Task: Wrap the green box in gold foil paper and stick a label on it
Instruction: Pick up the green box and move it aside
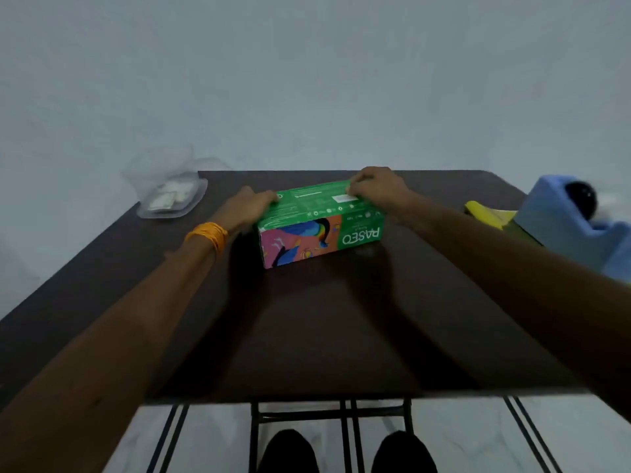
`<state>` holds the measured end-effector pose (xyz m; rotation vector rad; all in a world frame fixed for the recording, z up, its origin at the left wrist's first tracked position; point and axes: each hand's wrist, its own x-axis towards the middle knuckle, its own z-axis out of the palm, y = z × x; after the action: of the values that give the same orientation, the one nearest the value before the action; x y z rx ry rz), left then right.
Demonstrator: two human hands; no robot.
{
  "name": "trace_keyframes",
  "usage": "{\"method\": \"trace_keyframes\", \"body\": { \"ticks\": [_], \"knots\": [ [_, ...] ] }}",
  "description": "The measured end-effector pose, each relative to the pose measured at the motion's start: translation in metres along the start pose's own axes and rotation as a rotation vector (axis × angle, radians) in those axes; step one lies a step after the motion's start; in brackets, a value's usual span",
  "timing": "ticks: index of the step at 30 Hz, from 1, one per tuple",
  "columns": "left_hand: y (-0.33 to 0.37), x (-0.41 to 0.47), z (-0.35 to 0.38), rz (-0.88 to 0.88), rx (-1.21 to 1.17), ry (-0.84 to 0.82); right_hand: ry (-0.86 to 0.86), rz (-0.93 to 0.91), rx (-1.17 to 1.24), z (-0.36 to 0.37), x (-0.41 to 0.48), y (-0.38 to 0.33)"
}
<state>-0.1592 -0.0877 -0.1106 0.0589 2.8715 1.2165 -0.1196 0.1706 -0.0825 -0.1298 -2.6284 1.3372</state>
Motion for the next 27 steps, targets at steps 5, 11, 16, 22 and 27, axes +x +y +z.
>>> {"method": "trace_keyframes", "body": {
  "ticks": [5, 11, 16, 22, 27],
  "knots": [
    [-0.03, -0.091, -0.02, -0.037, -0.133, 0.153, 0.164, 0.115, 0.17, 0.03, -0.079, -0.016],
    [-0.062, -0.169, -0.061, -0.019, -0.438, 0.088, -0.167, 0.125, 0.458, 0.104, -0.145, -0.067],
    [-0.098, -0.203, -0.095, -0.021, -0.492, 0.251, -0.294, 0.051, 0.514, 0.162, -0.16, -0.097],
    [-0.142, -0.212, -0.129, -0.083, -0.476, 0.324, -0.394, -0.001, 0.517, 0.201, -0.166, -0.132],
    [-0.152, -0.205, -0.137, -0.101, -0.47, 0.362, -0.421, -0.027, 0.54, 0.214, -0.159, -0.142]
  ]
}}
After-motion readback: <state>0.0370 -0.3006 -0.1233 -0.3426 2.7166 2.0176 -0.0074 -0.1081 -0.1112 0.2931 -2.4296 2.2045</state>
